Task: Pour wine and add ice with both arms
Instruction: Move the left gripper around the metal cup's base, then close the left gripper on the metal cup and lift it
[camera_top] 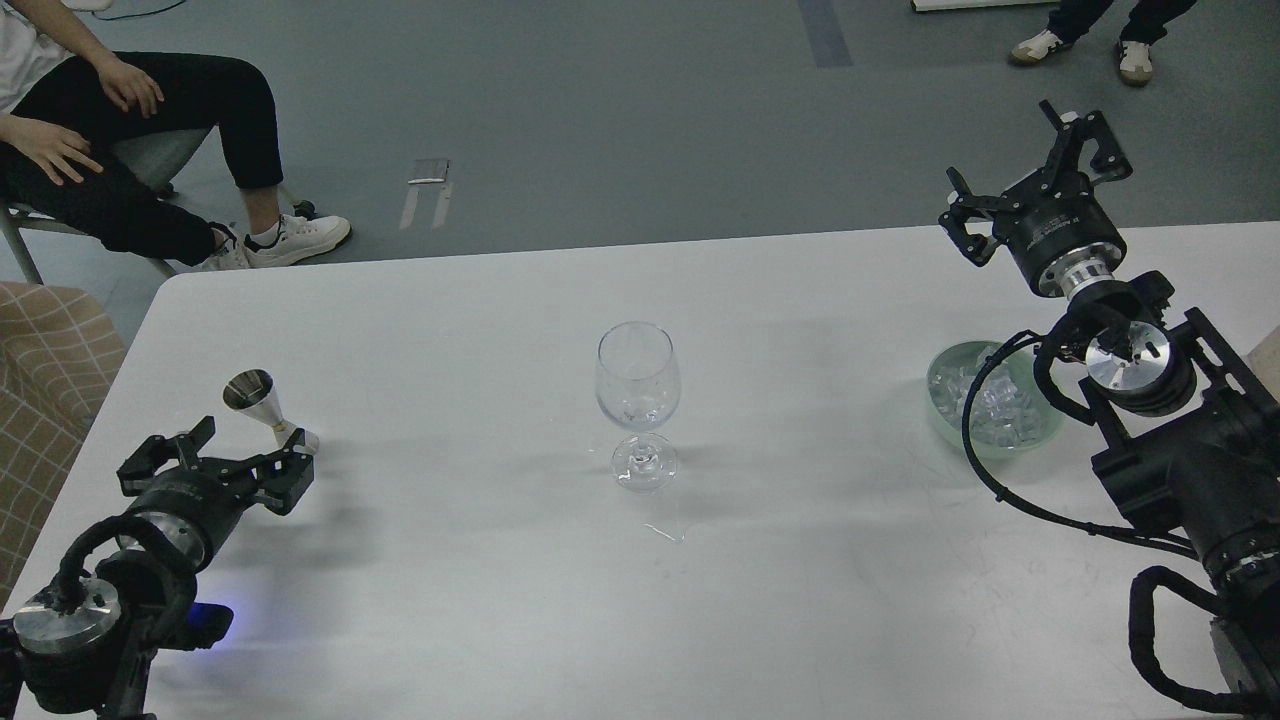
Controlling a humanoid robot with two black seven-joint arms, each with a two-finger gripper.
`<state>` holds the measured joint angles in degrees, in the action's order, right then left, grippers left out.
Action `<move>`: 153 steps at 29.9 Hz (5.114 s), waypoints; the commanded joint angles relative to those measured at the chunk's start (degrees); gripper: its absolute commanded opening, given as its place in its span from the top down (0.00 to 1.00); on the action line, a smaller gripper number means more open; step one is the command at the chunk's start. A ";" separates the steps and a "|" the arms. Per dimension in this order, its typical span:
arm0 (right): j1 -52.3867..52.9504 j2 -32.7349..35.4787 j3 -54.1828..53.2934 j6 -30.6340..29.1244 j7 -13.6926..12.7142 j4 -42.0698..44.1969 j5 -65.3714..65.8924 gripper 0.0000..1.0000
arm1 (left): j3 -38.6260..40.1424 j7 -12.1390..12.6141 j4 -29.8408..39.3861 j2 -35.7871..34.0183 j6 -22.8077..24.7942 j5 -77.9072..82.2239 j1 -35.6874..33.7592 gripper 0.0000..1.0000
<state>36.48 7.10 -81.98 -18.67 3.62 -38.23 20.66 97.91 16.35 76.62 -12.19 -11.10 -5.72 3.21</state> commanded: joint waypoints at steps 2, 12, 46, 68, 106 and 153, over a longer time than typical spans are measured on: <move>0.00 -0.07 -0.03 0.04 -0.02 -0.09 0.00 0.00 | 0.00 -0.36 -1.47 0.06 -1.38 0.10 -1.80 0.08; 0.00 -0.07 0.06 0.04 -0.02 0.00 0.00 0.00 | -0.70 -0.71 -5.86 0.06 -1.20 0.19 -4.88 0.08; -0.09 0.11 0.15 0.04 -0.02 0.09 0.09 0.00 | -0.79 -0.62 -11.84 0.50 0.90 0.27 -9.28 0.08; -0.35 0.37 0.06 0.04 -0.02 0.09 0.09 0.00 | -0.88 -3.34 -12.28 0.50 4.25 0.36 -9.10 0.05; -0.35 0.46 0.15 0.04 -0.02 0.09 0.09 0.00 | -0.97 -2.91 -12.28 1.82 8.64 0.36 -8.66 0.42; -0.35 0.72 0.15 0.04 -0.02 0.44 0.09 0.00 | -0.97 -2.82 -16.85 3.49 13.48 0.36 -9.36 0.52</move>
<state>36.13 7.80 -81.83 -18.63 3.59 -37.80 20.74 96.94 13.53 59.89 -8.67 2.37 -5.36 -6.14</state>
